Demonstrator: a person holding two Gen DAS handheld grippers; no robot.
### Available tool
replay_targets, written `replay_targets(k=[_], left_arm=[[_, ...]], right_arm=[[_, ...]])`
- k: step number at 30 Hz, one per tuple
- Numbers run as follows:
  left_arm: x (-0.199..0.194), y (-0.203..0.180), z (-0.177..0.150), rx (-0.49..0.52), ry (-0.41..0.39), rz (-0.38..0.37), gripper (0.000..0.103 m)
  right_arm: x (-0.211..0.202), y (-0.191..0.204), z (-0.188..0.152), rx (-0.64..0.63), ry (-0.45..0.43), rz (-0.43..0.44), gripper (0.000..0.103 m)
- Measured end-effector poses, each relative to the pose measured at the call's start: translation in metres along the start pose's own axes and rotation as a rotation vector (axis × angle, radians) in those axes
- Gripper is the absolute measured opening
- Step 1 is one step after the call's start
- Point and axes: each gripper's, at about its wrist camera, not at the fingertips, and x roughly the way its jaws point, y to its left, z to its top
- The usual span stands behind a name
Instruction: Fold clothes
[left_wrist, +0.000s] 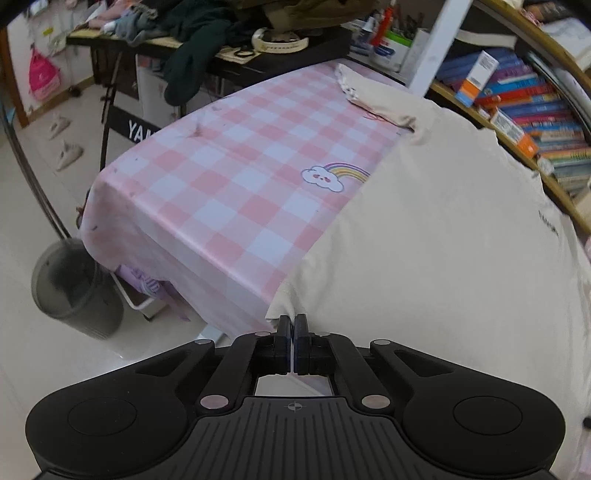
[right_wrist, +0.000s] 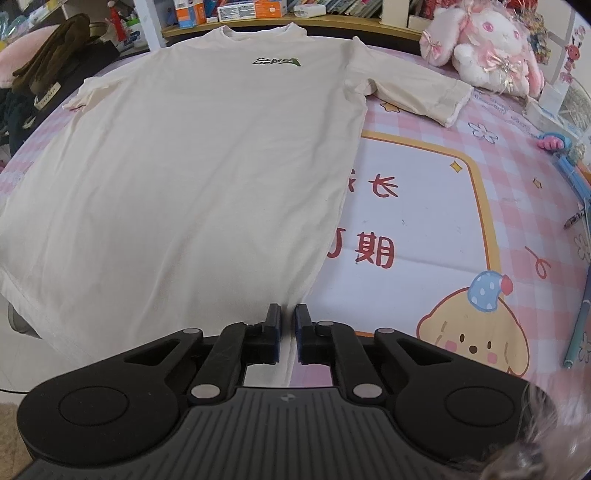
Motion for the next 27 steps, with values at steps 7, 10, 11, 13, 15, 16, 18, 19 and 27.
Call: replay_targets(k=[7, 10, 11, 13, 15, 16, 18, 19, 27], left_arm=[[-0.006, -0.009, -0.009, 0.011, 0.015, -0.009, 0.0], [-0.009, -0.011, -0.013, 0.01, 0.015, -0.008, 0.0], [-0.01, -0.012, -0.014, 0.009, 0.014, -0.007, 0.0], [-0.01, -0.011, -0.016, 0.004, 0.017, -0.005, 0.0], [-0.011, -0.012, -0.019, 0.001, 0.017, -0.002, 0.0], [-0.011, -0.012, -0.019, 0.005, 0.017, 0.0, 0.0], [-0.01, -0.014, -0.02, 0.02, 0.018, 0.004, 0.0], [-0.01, -0.016, -0.02, 0.039, 0.021, 0.011, 0.002], [-0.024, -0.038, -0.017, 0.271, -0.094, 0.121, 0.047]], right_arm=[[0.001, -0.019, 0.003, 0.043, -0.007, -0.009, 0.007], [0.001, -0.021, 0.003, 0.043, -0.007, -0.006, 0.007], [0.001, -0.022, 0.003, 0.043, -0.007, -0.004, 0.007], [0.0, -0.023, 0.003, 0.043, -0.008, -0.002, 0.007], [0.0, -0.024, 0.003, 0.041, -0.008, 0.0, 0.007], [0.0, -0.024, 0.002, 0.039, -0.007, 0.002, 0.007], [0.0, -0.024, 0.002, 0.047, -0.007, 0.005, 0.007], [0.0, -0.025, 0.001, 0.052, -0.007, 0.007, 0.007], [-0.003, -0.028, -0.001, 0.095, -0.007, 0.024, 0.017]])
